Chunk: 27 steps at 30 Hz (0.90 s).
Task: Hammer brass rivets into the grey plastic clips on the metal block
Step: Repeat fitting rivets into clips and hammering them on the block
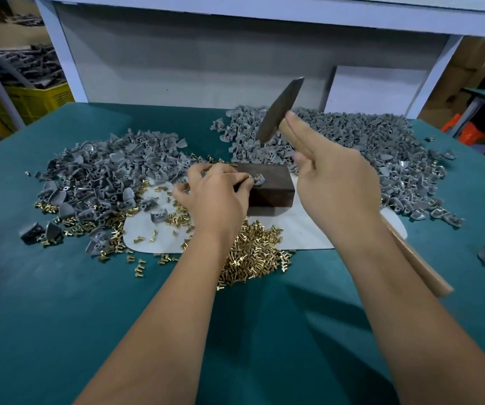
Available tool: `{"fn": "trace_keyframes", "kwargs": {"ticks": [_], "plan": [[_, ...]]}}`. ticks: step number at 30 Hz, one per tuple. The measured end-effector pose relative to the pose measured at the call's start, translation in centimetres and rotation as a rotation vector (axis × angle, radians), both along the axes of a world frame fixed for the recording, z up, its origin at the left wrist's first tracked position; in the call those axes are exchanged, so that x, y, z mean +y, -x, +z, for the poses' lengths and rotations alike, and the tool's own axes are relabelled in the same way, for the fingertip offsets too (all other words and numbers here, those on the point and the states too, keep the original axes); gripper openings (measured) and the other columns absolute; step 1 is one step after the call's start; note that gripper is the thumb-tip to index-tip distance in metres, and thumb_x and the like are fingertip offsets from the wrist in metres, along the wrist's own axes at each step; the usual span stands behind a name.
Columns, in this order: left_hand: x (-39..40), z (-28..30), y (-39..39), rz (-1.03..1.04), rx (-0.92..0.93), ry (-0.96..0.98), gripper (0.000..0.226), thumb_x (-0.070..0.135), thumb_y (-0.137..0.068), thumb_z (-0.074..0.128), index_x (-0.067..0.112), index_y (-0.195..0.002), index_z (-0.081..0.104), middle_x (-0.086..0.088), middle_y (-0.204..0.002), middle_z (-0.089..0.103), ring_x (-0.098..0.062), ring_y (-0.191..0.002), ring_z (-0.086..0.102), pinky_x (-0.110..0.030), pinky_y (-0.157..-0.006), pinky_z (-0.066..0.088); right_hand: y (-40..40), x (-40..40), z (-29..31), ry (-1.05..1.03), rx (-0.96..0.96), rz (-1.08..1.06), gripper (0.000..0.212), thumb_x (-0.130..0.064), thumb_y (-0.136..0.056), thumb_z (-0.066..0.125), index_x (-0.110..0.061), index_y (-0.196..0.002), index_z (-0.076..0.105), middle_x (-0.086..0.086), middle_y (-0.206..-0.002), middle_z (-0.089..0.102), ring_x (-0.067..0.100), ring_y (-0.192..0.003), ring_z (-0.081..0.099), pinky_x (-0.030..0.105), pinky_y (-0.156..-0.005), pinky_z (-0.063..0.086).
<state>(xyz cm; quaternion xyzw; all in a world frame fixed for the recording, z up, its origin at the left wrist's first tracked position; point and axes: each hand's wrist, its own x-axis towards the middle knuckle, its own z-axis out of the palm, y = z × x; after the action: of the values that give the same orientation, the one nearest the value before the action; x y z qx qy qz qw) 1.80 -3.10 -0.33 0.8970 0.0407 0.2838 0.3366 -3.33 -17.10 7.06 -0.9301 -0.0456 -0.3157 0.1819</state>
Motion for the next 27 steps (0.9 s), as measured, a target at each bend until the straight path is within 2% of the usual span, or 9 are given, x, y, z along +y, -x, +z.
{"fn": "trace_keyframes", "kwargs": {"ticks": [3,6,11,13,16,21,23,25,27], "plan": [[0.1,-0.1,-0.2,0.012,0.013,-0.011,0.021,0.049,-0.091,0.062,0.035,-0.099,0.076,0.018,-0.111,0.066,-0.016,-0.129,0.033,-0.041,-0.096,0.014,-0.1,0.6,-1.3,0.245,0.091,-0.034,0.059,-0.022,-0.095,0.049,-0.055,-0.139,0.028,0.002,-0.080,0.068,0.023,-0.058,0.047,0.028,-0.048,0.032],[0.1,-0.2,-0.3,0.024,0.064,-0.006,0.026,0.051,-0.091,0.060,0.033,-0.102,0.074,0.018,-0.116,0.064,-0.013,-0.130,0.030,-0.040,-0.097,0.013,-1.0,0.4,-1.4,0.306,0.148,-0.066,0.064,-0.018,-0.092,0.052,-0.055,-0.139,0.028,0.000,-0.091,0.070,0.027,-0.072,0.060,0.029,-0.051,0.030],[-0.1,0.0,-0.1,0.011,0.007,-0.030,0.016,0.048,-0.092,0.061,0.041,-0.096,0.075,0.021,-0.113,0.065,-0.018,-0.128,0.034,-0.040,-0.094,0.014,-2.1,-0.5,-1.3,0.040,0.106,-0.054,0.054,-0.020,-0.096,0.044,-0.050,-0.139,0.031,0.001,-0.108,0.069,0.030,-0.089,0.064,0.034,-0.062,0.046],[-0.1,0.1,0.0,0.005,0.032,-0.034,0.016,0.047,-0.092,0.061,0.042,-0.096,0.075,0.021,-0.115,0.064,-0.019,-0.127,0.033,-0.044,-0.095,0.015,-2.7,-1.0,-1.7,-0.029,0.135,-0.131,0.053,-0.019,-0.096,0.042,-0.049,-0.139,0.034,0.005,-0.111,0.063,0.030,-0.083,0.057,0.033,-0.060,0.041],[-0.1,0.1,0.1,-0.008,0.055,-0.046,0.018,0.048,-0.093,0.059,0.042,-0.100,0.074,0.022,-0.119,0.062,-0.017,-0.128,0.031,-0.043,-0.096,0.013,-3.4,-2.2,-2.8,-0.057,0.232,-0.255,0.045,-0.014,-0.095,0.042,-0.041,-0.132,0.044,0.009,-0.104,0.060,0.027,-0.073,0.045,0.032,-0.059,0.034],[-0.1,0.2,0.0,-0.009,0.066,-0.050,0.019,0.047,-0.094,0.059,0.042,-0.103,0.074,0.021,-0.121,0.061,-0.017,-0.129,0.030,-0.042,-0.096,0.014,-3.0,-4.4,-5.0,-0.068,0.424,-0.306,0.021,-0.019,-0.092,0.048,-0.024,-0.109,0.059,0.011,-0.099,0.066,0.030,-0.079,0.049,0.032,-0.065,0.035],[0.0,0.3,0.0,-0.021,0.073,-0.049,0.018,0.046,-0.094,0.059,0.041,-0.103,0.074,0.020,-0.121,0.062,-0.019,-0.128,0.030,-0.045,-0.098,0.015,-3.0,-4.3,-5.2,0.038,0.339,-0.347,0.022,-0.022,-0.092,0.051,-0.021,-0.109,0.065,0.014,-0.104,0.061,0.033,-0.093,0.050,0.035,-0.071,0.036],[0.1,0.5,0.0,-0.049,0.068,-0.042,0.017,0.045,-0.093,0.060,0.040,-0.101,0.075,0.021,-0.118,0.062,-0.019,-0.127,0.030,-0.046,-0.100,0.017,-3.2,-3.4,-5.2,0.126,0.123,-0.329,0.026,-0.026,-0.092,0.054,-0.018,-0.114,0.066,0.011,-0.108,0.054,0.029,-0.098,0.044,0.037,-0.081,0.036],[0.3,0.7,0.1,-0.117,0.046,0.025,0.015,0.042,-0.092,0.063,0.039,-0.100,0.075,0.024,-0.110,0.063,-0.015,-0.123,0.031,-0.041,-0.098,0.016,-3.2,-1.6,-5.0,-0.005,0.048,-0.166,0.034,-0.033,-0.092,0.054,-0.023,-0.124,0.061,0.001,-0.106,0.052,0.017,-0.096,0.039,0.033,-0.082,0.036]]}}
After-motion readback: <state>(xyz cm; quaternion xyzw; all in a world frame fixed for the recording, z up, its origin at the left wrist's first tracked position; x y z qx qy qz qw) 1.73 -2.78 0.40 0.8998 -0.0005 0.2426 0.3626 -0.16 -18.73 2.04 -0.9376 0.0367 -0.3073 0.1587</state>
